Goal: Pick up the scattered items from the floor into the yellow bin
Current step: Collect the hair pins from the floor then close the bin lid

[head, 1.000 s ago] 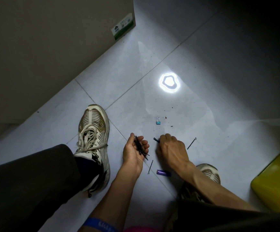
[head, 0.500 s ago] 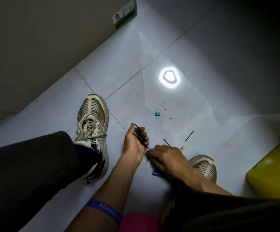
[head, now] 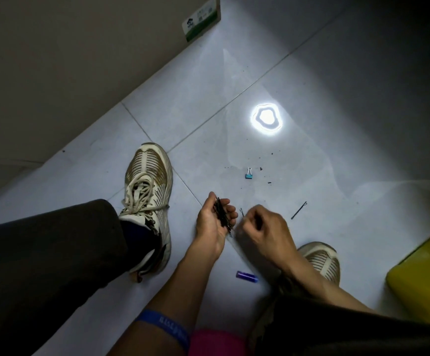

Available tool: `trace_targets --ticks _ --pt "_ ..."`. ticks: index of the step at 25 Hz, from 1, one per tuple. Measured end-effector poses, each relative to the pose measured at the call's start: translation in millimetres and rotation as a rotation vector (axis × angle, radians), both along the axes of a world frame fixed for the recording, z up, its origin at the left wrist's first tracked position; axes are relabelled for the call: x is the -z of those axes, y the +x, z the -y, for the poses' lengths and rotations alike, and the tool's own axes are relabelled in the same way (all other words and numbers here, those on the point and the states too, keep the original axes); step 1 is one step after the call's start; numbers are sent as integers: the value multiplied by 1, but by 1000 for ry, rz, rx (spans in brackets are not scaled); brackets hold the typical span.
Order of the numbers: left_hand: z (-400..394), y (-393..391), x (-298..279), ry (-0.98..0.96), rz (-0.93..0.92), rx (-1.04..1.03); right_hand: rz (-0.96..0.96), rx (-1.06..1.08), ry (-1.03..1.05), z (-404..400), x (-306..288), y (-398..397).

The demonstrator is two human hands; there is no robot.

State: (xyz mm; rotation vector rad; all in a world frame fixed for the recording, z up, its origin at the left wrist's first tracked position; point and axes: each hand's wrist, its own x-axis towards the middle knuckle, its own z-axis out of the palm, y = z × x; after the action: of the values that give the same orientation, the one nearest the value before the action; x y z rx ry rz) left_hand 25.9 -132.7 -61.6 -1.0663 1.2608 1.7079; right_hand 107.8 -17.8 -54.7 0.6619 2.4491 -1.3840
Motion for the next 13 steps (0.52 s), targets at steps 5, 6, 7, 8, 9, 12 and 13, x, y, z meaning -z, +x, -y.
trace_targets --ticks 5,6,7,8,9,12,13 --pt "-20 4 -4 96 6 15 -81 -25 254 -19 -3 -1" --pt "-21 4 -4 86 4 15 -26 -39 341 -26 2 6" --pt "-21 3 -4 74 4 14 59 -102 415 -31 7 14" --pt "-21 2 -4 66 5 14 140 -180 465 -33 12 20" --pt "-21 2 -4 62 6 15 195 -238 500 -33 16 24" --pt "-22 4 -6 41 9 36 269 -284 546 -23 21 19" --pt "-23 5 -6 35 10 45 279 -241 513 -22 19 15"
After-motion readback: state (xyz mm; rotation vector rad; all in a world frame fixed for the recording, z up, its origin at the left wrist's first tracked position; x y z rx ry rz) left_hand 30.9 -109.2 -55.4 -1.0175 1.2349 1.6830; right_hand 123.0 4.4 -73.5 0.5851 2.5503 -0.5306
